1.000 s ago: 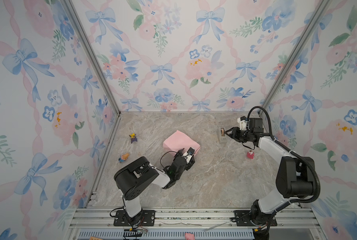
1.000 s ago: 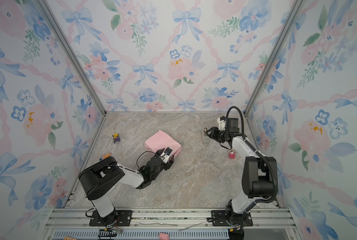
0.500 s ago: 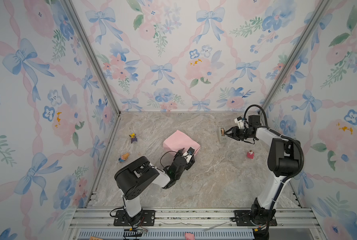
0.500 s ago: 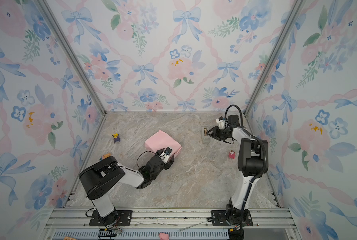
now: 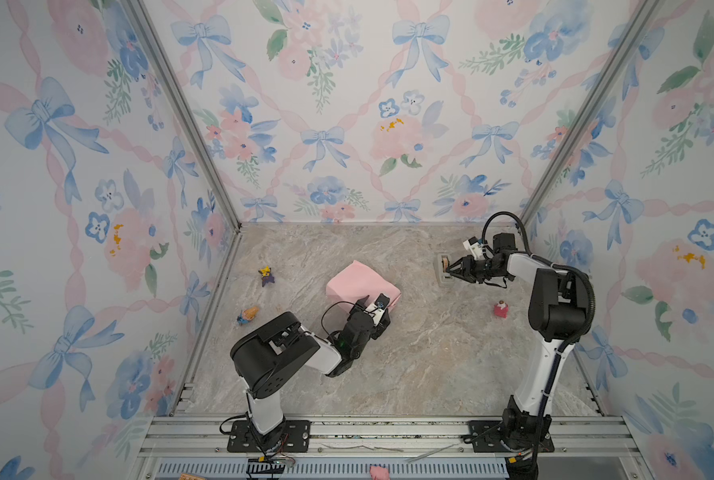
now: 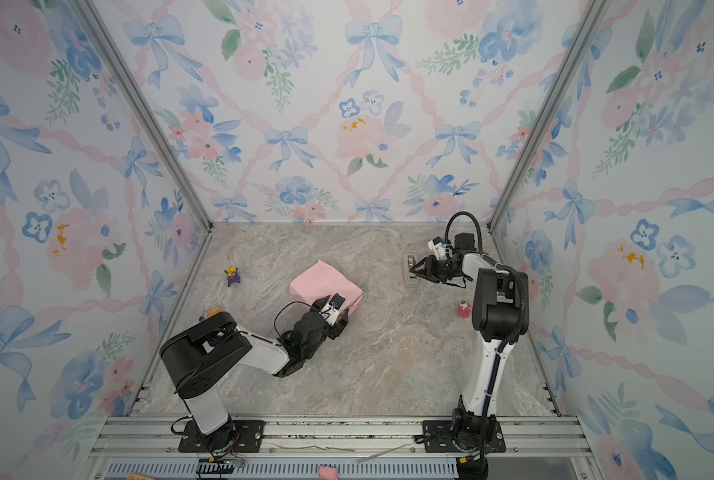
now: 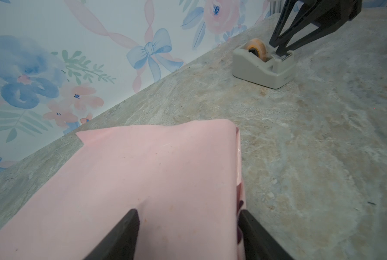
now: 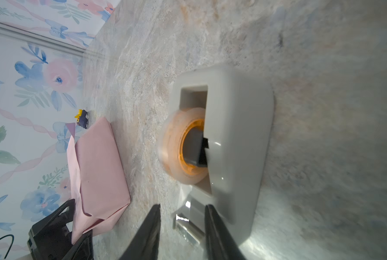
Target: Wrap the gift box in paper
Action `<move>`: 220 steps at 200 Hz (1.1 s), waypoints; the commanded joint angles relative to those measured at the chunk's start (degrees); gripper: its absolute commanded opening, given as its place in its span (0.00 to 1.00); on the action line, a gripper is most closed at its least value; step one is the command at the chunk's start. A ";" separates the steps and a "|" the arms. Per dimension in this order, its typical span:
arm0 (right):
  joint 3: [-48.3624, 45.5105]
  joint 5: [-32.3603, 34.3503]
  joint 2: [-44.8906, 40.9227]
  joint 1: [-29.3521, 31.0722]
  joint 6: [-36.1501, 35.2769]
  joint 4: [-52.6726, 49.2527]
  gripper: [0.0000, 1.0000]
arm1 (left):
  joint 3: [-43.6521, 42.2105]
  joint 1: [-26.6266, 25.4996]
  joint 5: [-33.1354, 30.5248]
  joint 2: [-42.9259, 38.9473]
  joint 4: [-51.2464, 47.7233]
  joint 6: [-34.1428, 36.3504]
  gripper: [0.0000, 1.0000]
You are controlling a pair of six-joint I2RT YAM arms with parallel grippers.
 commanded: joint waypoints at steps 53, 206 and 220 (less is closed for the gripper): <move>6.27 -1.88 4.47 0.20 -5.97 -11.12 0.33 | -3.32 1.32 2.02 5.15 -17.45 -5.31 0.71; 14.68 -8.22 11.84 1.30 -6.84 -17.70 0.27 | -3.57 1.32 1.98 4.98 -17.45 -5.36 0.71; 14.72 -8.52 11.86 1.17 -6.60 -17.36 0.26 | -3.50 1.27 2.02 4.90 -17.44 -5.40 0.71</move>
